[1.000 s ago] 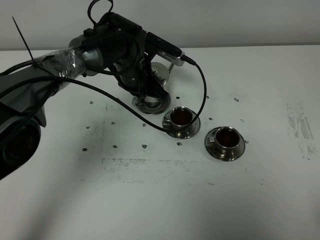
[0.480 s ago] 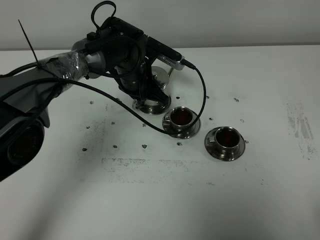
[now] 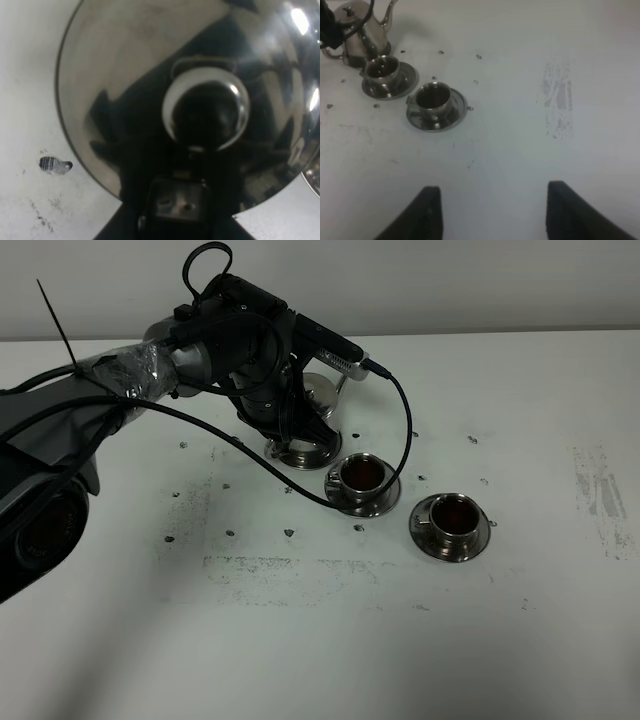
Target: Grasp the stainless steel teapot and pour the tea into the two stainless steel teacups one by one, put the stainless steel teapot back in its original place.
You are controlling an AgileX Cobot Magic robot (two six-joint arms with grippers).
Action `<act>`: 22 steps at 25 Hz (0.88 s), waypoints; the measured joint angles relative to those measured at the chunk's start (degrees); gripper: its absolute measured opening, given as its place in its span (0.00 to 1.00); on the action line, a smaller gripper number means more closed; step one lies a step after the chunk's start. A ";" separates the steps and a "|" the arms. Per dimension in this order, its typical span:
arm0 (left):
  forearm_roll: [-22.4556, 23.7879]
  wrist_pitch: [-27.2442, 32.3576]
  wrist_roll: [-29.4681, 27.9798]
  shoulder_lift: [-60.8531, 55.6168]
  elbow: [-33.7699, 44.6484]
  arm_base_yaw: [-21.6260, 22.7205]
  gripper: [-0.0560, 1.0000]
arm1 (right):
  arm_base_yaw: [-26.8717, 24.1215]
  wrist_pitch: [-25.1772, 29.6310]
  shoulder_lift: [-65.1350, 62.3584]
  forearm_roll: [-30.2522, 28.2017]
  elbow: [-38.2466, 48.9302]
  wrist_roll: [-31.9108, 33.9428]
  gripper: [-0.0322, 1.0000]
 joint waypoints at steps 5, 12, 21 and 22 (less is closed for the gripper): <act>0.00 0.55 0.00 0.00 0.00 0.00 0.23 | 0.00 0.00 0.00 0.00 0.00 0.00 0.47; 0.00 1.58 -0.05 0.00 0.00 0.00 0.38 | 0.00 0.00 0.00 0.00 0.00 0.00 0.47; 0.00 3.41 -1.41 0.00 0.00 0.00 0.44 | 0.00 0.00 0.00 0.00 0.00 0.00 0.47; 0.00 3.57 -1.48 0.00 0.00 0.00 0.44 | 0.00 0.00 0.00 0.00 0.00 0.00 0.47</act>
